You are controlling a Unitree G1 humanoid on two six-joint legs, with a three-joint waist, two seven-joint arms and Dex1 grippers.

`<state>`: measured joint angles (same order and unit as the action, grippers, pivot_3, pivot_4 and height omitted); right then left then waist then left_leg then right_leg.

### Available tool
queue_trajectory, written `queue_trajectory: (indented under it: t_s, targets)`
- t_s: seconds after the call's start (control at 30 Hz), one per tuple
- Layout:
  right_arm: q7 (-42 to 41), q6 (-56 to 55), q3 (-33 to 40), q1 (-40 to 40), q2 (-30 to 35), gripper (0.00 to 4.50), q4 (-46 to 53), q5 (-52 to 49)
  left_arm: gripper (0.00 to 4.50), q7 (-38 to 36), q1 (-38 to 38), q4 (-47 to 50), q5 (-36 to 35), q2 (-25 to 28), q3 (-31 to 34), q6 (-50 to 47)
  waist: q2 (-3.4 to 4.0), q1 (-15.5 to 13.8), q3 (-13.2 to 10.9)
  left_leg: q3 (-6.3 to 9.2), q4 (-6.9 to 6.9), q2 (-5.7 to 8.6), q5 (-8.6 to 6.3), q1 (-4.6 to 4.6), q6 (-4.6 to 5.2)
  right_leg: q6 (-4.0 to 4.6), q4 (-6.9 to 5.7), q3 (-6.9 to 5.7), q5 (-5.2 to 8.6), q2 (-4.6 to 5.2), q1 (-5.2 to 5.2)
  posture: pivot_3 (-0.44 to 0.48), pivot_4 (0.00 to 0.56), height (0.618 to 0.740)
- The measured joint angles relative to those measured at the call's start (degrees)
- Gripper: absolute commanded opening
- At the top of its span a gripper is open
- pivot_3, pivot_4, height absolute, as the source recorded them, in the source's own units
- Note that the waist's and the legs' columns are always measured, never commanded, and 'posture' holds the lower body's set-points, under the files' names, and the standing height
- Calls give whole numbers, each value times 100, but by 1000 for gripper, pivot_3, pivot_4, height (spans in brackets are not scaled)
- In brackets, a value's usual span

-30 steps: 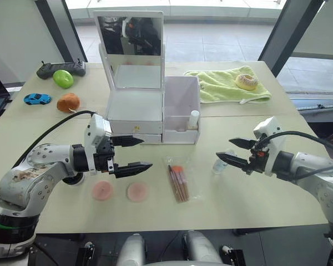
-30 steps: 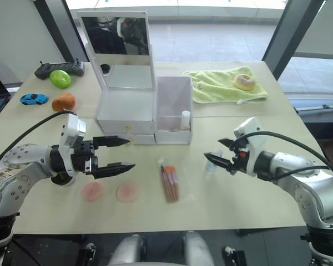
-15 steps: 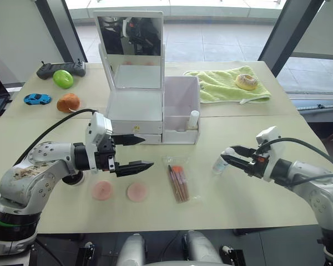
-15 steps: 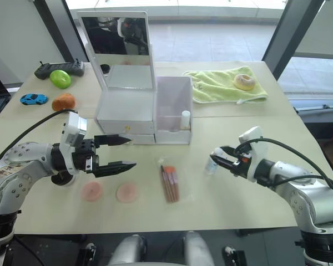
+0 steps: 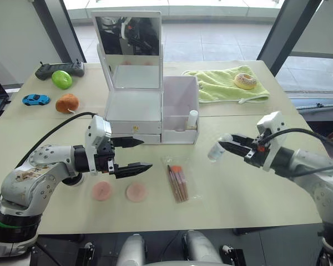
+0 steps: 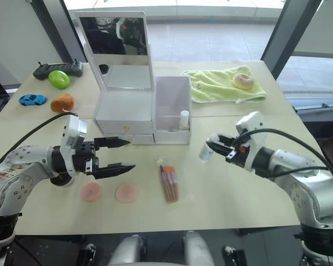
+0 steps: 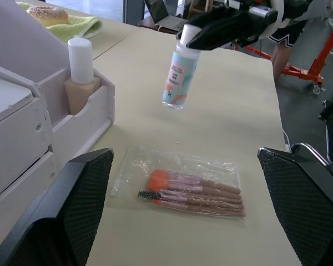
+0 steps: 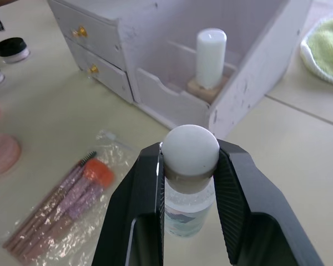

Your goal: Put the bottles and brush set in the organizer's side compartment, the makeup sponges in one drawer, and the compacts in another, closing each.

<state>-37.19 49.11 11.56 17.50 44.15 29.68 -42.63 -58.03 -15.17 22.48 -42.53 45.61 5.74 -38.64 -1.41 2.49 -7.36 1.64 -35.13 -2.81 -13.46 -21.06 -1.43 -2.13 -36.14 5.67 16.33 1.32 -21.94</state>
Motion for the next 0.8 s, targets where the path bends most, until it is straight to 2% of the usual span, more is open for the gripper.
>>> queue_trajectory:
  t_s: [0.07, 0.2, 0.27, 0.37, 0.57, 0.8]
  targets:
    - [6, 132, -65, 504, 13, 899, 152, -185, 4500, 5, 2, -44, 47, -2, 7, 43, 0, -4, 0, 4, 0, -1, 0, 1, 0, 0, 0, -3, 0, -1, 2, 0, 150, 740]
    - [153, 457, -647, 1675, -165, 899, 43, -282, 4500, 51, -48, -219, 131, -4, 56, 129, 0, -4, 0, 4, -2, 0, 0, -1, 0, 4, 0, -3, -2, 1, -4, 0, 150, 740]
    - [275, 622, -1093, 2372, -404, 899, -357, -112, 4500, 81, -63, -306, 188, -4, 113, 146, 1, 6, 1, 3, -3, 0, 0, 0, 0, 41, -4, -2, -24, 0, -5, 0, 150, 740]
    - [411, 671, -1710, 3257, -684, 899, -1302, 447, 4500, 119, -58, -324, 208, -4, 170, 157, 1, 0, 0, 3, -1, -1, 0, -4, 1, 47, -5, -4, -27, 0, -14, 0, 150, 740]
    - [308, 570, -2371, 3894, -1178, 899, -2798, 1278, 4500, 384, 24, -271, 194, -11, 442, 126, 0, -15, 1, 2, -3, -1, 1, -7, 1, 51, -7, -6, -30, 2, -17, 0, 150, 740]
    - [89, 298, -2493, 4012, -1579, 899, -3689, 1873, 4500, 631, 137, 63, 1, 5, 727, -42, 1, -1, 1, 4, -2, -2, 1, -6, 1, 52, -12, -7, -30, 1, -18, 0, 150, 740]
